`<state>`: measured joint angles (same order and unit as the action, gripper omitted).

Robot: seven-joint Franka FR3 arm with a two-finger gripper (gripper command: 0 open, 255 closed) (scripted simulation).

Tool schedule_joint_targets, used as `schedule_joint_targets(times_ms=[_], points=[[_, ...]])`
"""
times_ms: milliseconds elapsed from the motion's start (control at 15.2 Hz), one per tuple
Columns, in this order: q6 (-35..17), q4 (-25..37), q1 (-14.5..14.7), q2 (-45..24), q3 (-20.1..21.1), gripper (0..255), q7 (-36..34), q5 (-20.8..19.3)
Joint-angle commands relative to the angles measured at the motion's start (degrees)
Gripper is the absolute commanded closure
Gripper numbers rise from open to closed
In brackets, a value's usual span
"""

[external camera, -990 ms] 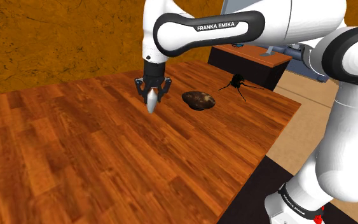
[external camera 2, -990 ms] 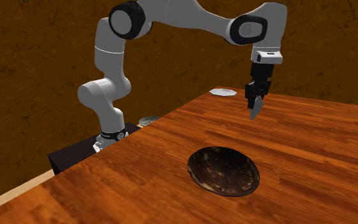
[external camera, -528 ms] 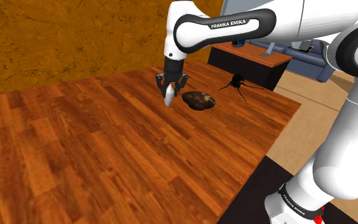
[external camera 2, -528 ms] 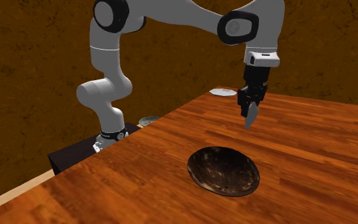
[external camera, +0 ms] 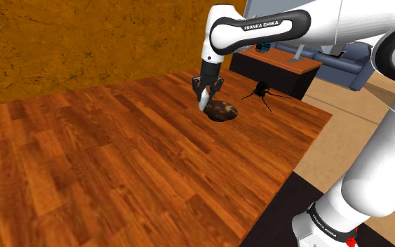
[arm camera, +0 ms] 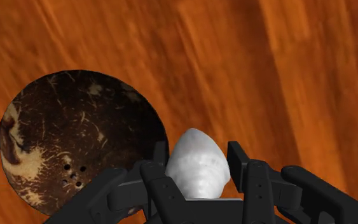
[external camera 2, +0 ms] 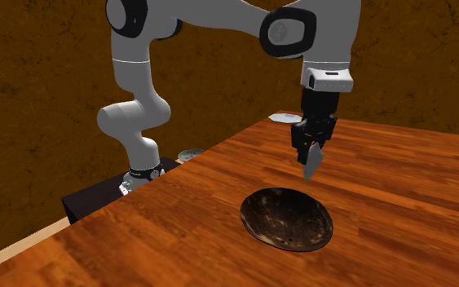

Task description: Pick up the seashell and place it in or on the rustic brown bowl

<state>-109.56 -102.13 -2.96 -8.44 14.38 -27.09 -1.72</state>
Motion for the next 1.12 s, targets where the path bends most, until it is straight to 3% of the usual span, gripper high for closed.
schedule_joint_targets(times_ms=[0,462,1056], points=[[-0.5,-0.5,-1.7,0.1,-1.2,255,3.1,0.2],[-0.4,0.3,-6.9,-0.5,-5.0,255,12.1,0.5],[-6.1,-3.9,-7.1,-2.2,-5.3,255,12.4,0.2]])
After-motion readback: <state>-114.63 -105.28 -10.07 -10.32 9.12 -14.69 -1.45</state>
